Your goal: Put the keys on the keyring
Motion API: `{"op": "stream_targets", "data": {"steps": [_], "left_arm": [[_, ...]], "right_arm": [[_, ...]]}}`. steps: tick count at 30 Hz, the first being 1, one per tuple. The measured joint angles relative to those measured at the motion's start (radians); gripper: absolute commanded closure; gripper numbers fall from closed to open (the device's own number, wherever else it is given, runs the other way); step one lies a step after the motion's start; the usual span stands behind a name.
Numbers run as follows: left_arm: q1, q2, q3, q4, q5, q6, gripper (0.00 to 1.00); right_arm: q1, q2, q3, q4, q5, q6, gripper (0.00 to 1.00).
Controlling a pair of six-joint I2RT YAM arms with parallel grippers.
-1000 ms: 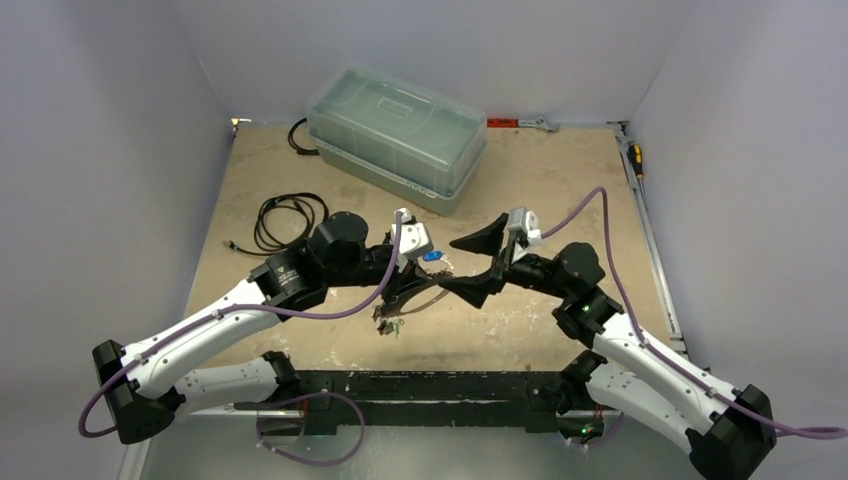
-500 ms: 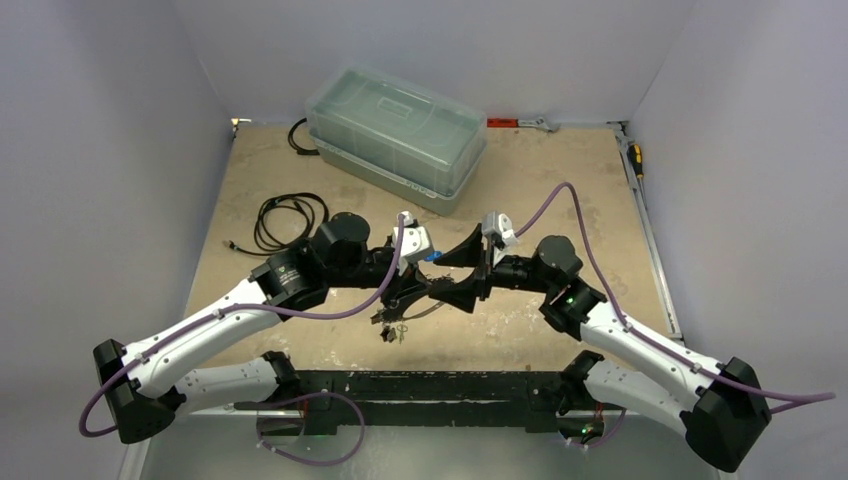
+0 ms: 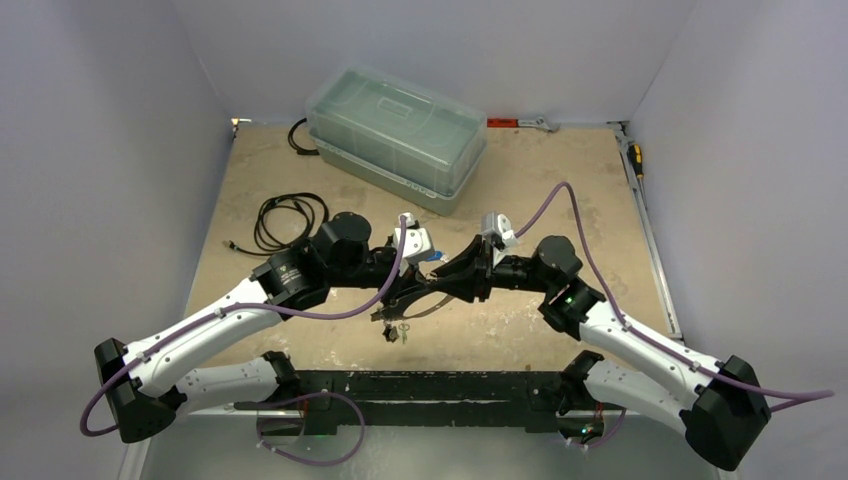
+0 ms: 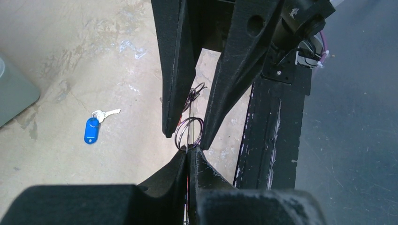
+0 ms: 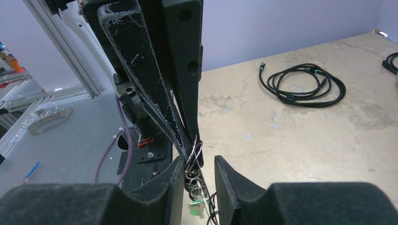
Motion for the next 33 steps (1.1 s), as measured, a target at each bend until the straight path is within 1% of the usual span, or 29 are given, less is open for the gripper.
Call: {"op": "stream_targets", "data": {"steps": [1,3,6,8,14,19,20,21,22,28,30,33], "left_arm": [[0.001,0.0,0.0,-0.003,0.0,0.003,1.0],[0.002,0.0,0.0,-0.013,0.001,0.007,1.0],[0.003,-0.001,0.0,-0.023,0.004,0.01,1.0],[0.002,-0.002,0.0,-0.027,0.005,0.011,1.0],[0.002,-0.006,0.0,-0.045,0.005,0.03,1.0],[0.003,-0.011,0.0,-0.056,0.005,0.034,1.0],[0.004,-0.012,0.0,-0.058,0.005,0.034,1.0],[0.004,-0.013,0.0,-0.06,0.005,0.035,1.0],[0.004,-0.013,0.0,-0.064,0.005,0.035,1.0],[0.004,-0.019,-0.003,-0.088,0.019,0.05,1.0],[0.004,-0.021,-0.005,-0.094,0.018,0.051,0.84],[0.003,-0.027,-0.005,-0.086,0.002,0.057,0.64]], "right_arm": [[0.001,0.002,0.0,0.0,-0.001,0.0,0.76],[0.002,0.005,0.0,0.0,-0.005,-0.002,0.78],[0.002,0.011,0.0,0.0,-0.011,-0.004,0.7],[0.002,0.017,0.0,-0.001,-0.016,-0.005,0.68],[0.002,0.035,0.0,-0.008,-0.024,-0.01,0.7],[0.003,0.049,0.01,-0.008,-0.044,-0.013,0.81],[0.004,0.051,0.011,-0.009,-0.05,-0.014,0.85],[0.003,0.057,0.014,-0.008,-0.058,-0.016,0.91],[0.003,0.061,0.015,-0.007,-0.069,-0.019,0.99],[0.012,0.083,0.02,0.0,-0.122,-0.031,1.0],[0.016,0.085,0.02,0.0,-0.126,-0.033,1.0],[0.02,0.075,0.02,-0.006,-0.112,-0.034,1.0]]}}
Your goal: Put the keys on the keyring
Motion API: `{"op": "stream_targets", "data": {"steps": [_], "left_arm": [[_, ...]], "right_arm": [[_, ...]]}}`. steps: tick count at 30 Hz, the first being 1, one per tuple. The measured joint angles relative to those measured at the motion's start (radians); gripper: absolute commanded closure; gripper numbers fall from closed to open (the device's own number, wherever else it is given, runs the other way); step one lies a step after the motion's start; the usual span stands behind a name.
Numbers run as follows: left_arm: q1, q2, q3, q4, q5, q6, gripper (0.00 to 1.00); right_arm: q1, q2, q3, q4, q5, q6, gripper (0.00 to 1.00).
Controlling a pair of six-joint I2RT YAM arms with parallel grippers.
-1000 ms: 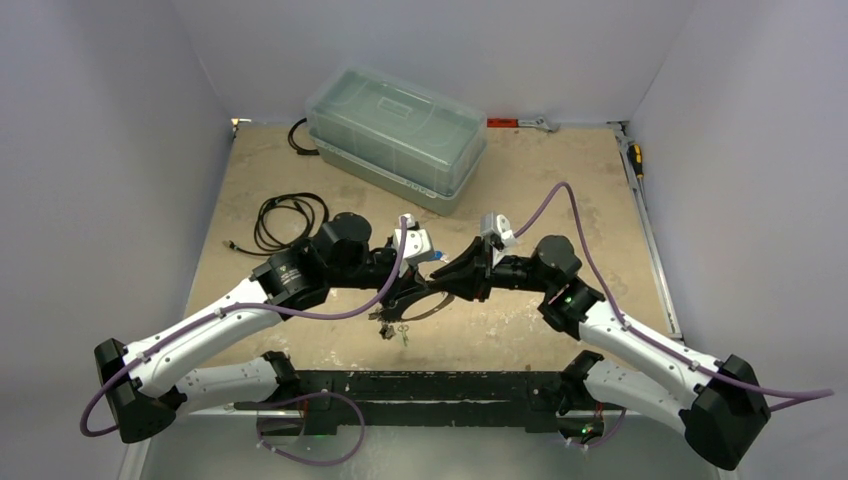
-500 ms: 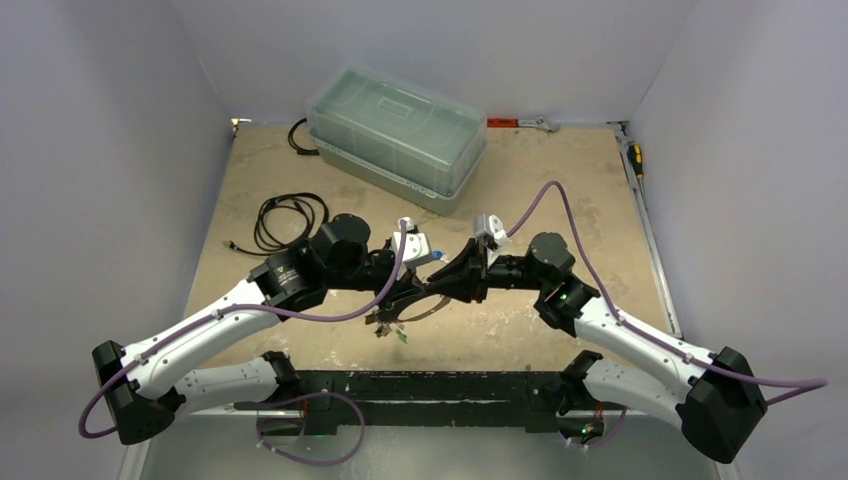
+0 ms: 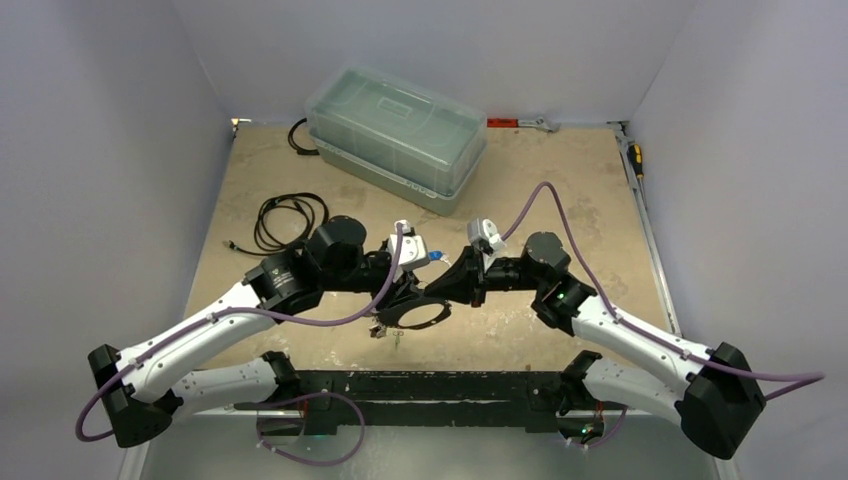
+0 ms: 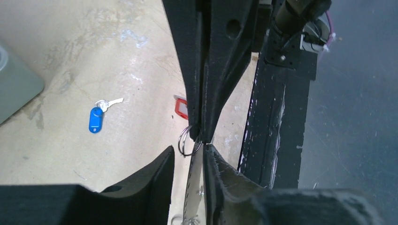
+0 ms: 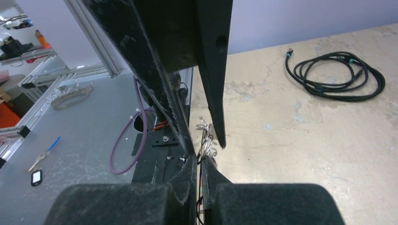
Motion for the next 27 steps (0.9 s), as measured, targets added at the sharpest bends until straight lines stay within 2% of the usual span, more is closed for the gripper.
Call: {"op": "stream_targets", "data": {"steps": [2,6,17,21,27], "left_arm": [[0.001,-0.015,0.0,0.014,-0.017,0.003,0.55],[0.001,-0.068,0.0,0.033,-0.074,0.005,0.44],[0.001,-0.198,-0.057,0.134,-0.263,-0.002,0.33],[0.001,-0.229,-0.12,0.201,-0.242,0.003,0.33],[0.001,-0.23,-0.183,0.283,-0.129,0.029,0.34]], "right_arm": [[0.002,-0.009,0.0,-0.014,0.018,-0.001,1.0],[0.003,-0.034,-0.003,-0.026,0.071,0.0,1.0],[0.003,-0.172,-0.086,-0.02,0.206,0.012,1.0],[0.003,-0.196,-0.091,-0.016,0.216,0.027,1.0],[0.003,-0.211,-0.091,0.013,0.192,0.058,1.0]]}}
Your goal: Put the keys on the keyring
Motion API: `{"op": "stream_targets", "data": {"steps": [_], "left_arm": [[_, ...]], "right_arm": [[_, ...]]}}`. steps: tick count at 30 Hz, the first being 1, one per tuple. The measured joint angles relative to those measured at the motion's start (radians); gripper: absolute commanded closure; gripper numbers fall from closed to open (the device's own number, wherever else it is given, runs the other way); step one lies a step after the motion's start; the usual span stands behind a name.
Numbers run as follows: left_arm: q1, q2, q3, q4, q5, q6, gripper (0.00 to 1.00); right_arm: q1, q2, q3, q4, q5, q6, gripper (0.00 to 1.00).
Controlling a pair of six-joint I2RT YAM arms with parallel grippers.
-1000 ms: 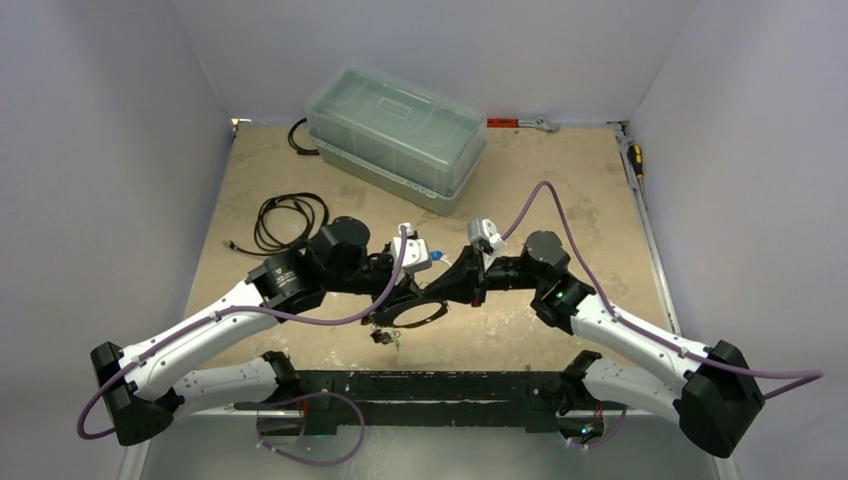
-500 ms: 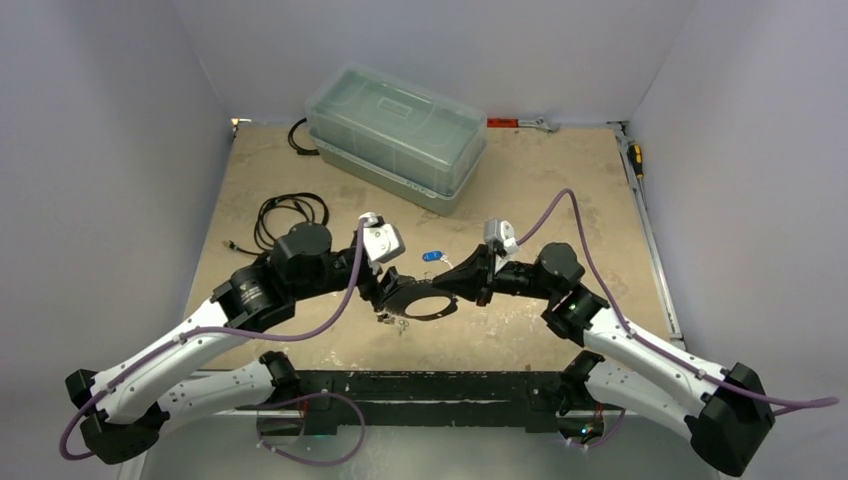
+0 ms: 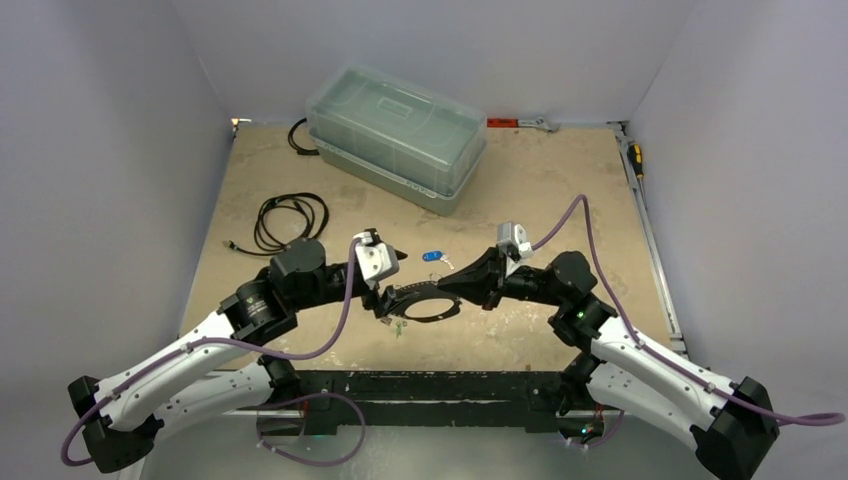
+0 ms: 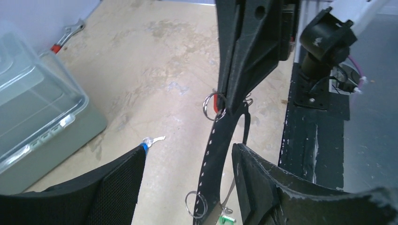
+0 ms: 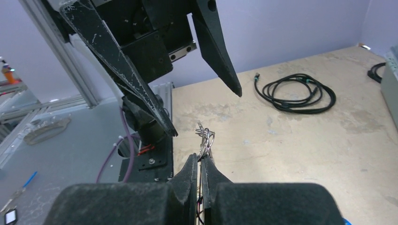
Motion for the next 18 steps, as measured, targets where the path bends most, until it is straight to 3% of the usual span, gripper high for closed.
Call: {"op": "stream_targets", "data": {"steps": [4,18], "left_arm": [[0.0,-0.003,-0.009,0.032,0.083,0.021,0.35],[0.028,0.065,-0.03,0.154,0.262,-0.011,0.65]], "right_arm": [[0.0,-0.001,0.0,0.018,-0.032,0.023,1.0],[0.001,-0.005,0.0,0.126,-0.115,0.09,1.0]]}}
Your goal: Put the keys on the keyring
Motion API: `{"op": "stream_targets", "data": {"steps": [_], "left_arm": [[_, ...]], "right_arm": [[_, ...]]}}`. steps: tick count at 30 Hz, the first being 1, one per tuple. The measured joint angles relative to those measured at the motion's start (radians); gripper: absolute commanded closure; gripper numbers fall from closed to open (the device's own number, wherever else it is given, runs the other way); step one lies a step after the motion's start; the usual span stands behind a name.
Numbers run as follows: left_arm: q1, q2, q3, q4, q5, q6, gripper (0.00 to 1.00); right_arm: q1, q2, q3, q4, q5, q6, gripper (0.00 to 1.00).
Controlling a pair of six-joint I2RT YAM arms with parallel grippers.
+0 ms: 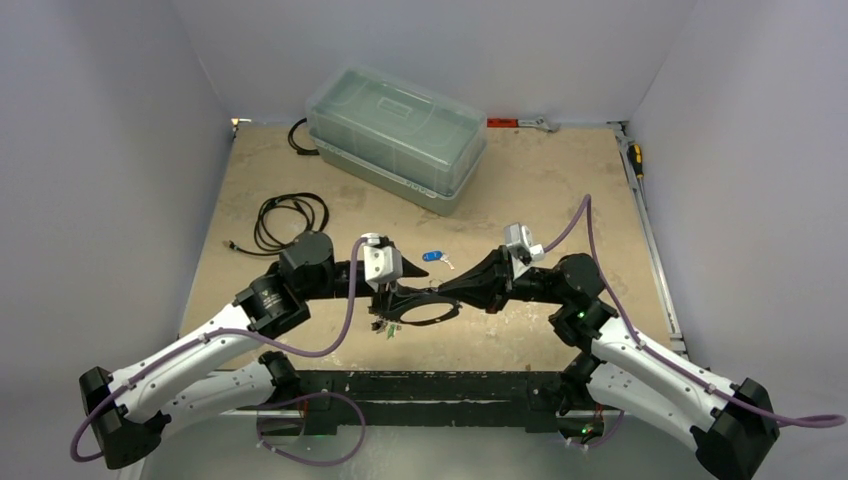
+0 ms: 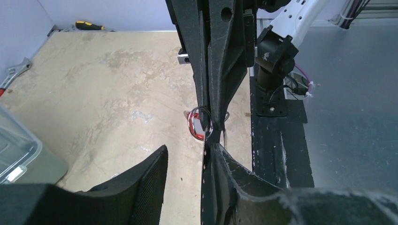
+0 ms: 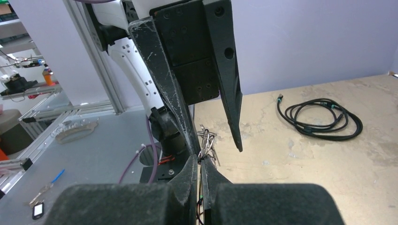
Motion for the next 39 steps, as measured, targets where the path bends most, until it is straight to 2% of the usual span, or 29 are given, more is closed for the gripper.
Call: {"op": "stream_targets", "data": {"steps": [7,14,21,23,25,27,36,39], "left_arm": [[0.054,0.023,-0.014,0.061,0.114,-0.072,0.75],[0.079,0.054,-0.02,0.111,0.209,-0.13,0.67],[0.085,0.105,-0.02,0.101,0.254,-0.141,0.67],[0.085,0.119,-0.02,0.093,0.259,-0.14,0.72],[0.085,0.134,-0.019,0.076,0.266,-0.141,0.82],[0.085,0.144,-0.018,0.058,0.276,-0.146,1.0],[0.106,0.178,0.017,0.004,0.328,-0.201,1.0],[0.121,0.18,0.023,0.008,0.341,-0.232,0.81]], "right_arm": [[-0.002,0.002,0.0,0.014,0.002,0.0,1.0],[-0.002,0.004,0.0,0.031,-0.013,0.0,1.0],[0.0,0.021,0.001,0.047,-0.016,0.0,1.0],[0.0,0.022,0.001,0.047,-0.016,0.0,1.0],[0.0,0.022,0.002,0.048,-0.014,0.0,1.0],[0.0,0.022,0.002,0.047,-0.013,-0.002,1.0],[-0.005,0.048,-0.004,0.087,0.003,0.006,1.0],[-0.005,0.056,-0.006,0.113,0.018,0.013,1.0]]}}
